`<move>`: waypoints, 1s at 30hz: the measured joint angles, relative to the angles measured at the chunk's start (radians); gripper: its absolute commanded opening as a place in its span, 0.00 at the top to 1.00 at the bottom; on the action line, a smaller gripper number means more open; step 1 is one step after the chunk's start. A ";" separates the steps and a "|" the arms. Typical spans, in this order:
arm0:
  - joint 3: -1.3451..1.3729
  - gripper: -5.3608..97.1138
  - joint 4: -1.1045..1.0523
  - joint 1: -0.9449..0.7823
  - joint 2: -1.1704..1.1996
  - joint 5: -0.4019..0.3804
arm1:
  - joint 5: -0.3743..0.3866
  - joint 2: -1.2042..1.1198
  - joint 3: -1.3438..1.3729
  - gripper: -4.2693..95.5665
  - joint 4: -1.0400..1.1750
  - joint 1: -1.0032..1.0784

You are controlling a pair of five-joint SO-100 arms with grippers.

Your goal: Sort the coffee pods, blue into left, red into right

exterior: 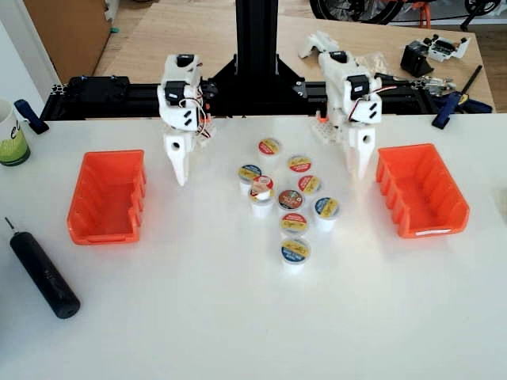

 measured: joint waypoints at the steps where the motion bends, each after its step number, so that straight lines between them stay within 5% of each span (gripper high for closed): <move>1: 0.000 0.84 0.000 0.000 0.000 0.000 | 0.000 0.000 0.000 0.70 0.000 0.000; 30: 0.000 0.84 0.000 0.095 0.000 0.015 | 0.003 0.000 -0.002 0.70 -0.002 0.057</move>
